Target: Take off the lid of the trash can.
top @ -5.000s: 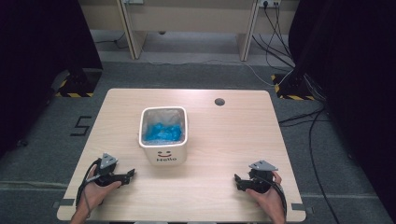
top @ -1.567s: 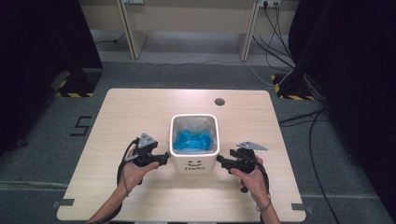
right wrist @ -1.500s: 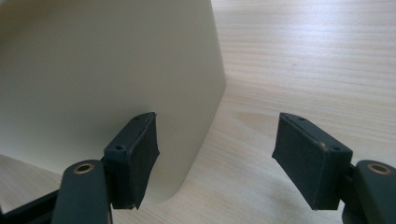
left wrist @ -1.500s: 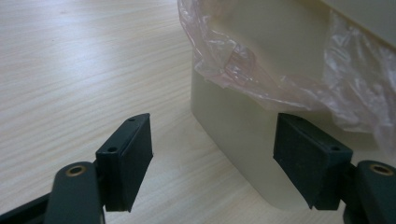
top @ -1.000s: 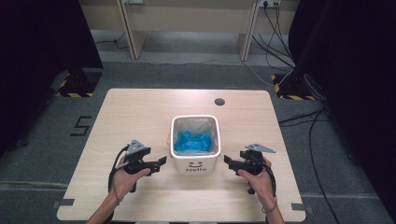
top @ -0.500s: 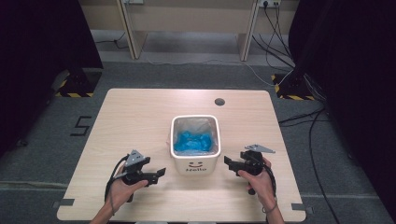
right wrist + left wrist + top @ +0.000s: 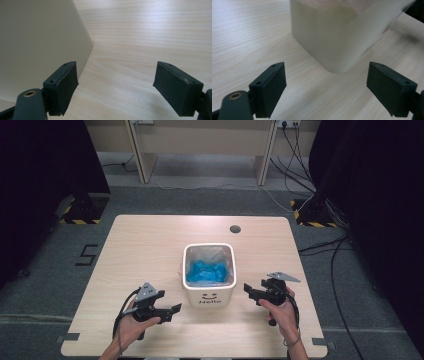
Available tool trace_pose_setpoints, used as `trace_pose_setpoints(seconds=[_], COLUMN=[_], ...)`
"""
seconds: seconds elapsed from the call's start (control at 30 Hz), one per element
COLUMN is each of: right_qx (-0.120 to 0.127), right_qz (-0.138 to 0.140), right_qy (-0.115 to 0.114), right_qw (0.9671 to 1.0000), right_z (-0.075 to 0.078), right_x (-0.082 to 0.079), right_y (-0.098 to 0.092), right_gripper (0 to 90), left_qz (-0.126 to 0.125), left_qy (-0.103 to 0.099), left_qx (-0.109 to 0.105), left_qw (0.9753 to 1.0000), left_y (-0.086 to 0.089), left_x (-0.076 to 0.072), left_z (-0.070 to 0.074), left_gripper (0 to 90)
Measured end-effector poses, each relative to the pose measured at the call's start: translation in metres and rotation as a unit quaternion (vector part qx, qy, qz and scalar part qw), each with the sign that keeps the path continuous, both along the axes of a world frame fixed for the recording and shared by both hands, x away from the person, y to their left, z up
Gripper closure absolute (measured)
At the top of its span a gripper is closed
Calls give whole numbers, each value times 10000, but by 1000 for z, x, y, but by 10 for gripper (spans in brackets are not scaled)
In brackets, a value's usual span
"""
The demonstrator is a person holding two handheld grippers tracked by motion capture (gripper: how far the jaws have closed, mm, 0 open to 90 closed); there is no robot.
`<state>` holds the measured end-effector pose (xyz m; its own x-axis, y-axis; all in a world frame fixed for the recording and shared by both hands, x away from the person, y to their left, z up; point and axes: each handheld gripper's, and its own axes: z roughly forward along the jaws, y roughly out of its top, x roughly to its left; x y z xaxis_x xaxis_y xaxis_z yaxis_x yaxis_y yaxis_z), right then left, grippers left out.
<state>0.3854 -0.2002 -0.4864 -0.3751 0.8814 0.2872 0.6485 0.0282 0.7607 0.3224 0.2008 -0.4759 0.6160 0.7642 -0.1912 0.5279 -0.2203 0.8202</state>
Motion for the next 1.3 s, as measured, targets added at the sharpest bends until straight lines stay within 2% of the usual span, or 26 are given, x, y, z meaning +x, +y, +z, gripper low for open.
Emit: trace_pose_setpoints(seconds=[0.13, 0.33, 0.47, 0.6, 0.7, 0.77, 0.87, 1.07, 1.3], right_qx=[-12, 6, -19, -93, -115, -174, -93, -130, -383], right_qz=[-59, -121, -58, 105, 86, 34, 59, 244, 513], right_qy=[-91, -302, -439, -486, -543, -632, -697, -770, -778], right_qw=[9999, 9995, 9990, 9987, 9984, 9978, 9975, 9966, 9949], right_z=[10, 31, 46, 59, 68, 74, 84, 97, 105], right_x=[2, 10, 18, 26, 32, 34, 38, 49, 65], right_y=[-1, -4, 0, 8, 12, 13, 15, 27, 54], right_gripper=[196, 200, 194, 186, 187, 193, 206, 253, 310], left_qz=[-62, -259, -287, -303, -282, -281, -329, -401, -419], left_qy=[-96, -258, -315, -365, -424, -480, -553, -575, -567], left_qx=[-100, -46, 27, -2, 11, 45, 165, 242, 379], left_qw=[9999, 9993, 9991, 9989, 9987, 9984, 9978, 9972, 9968], left_y=[-5, -13, -17, -20, -23, -25, -31, -40, -50], left_x=[-4, -11, -12, -11, -10, -10, -10, -7, 0], left_z=[13, 29, 39, 47, 53, 56, 59, 63, 62], left_gripper=[145, 144, 144, 145, 145, 146, 147, 152, 152])
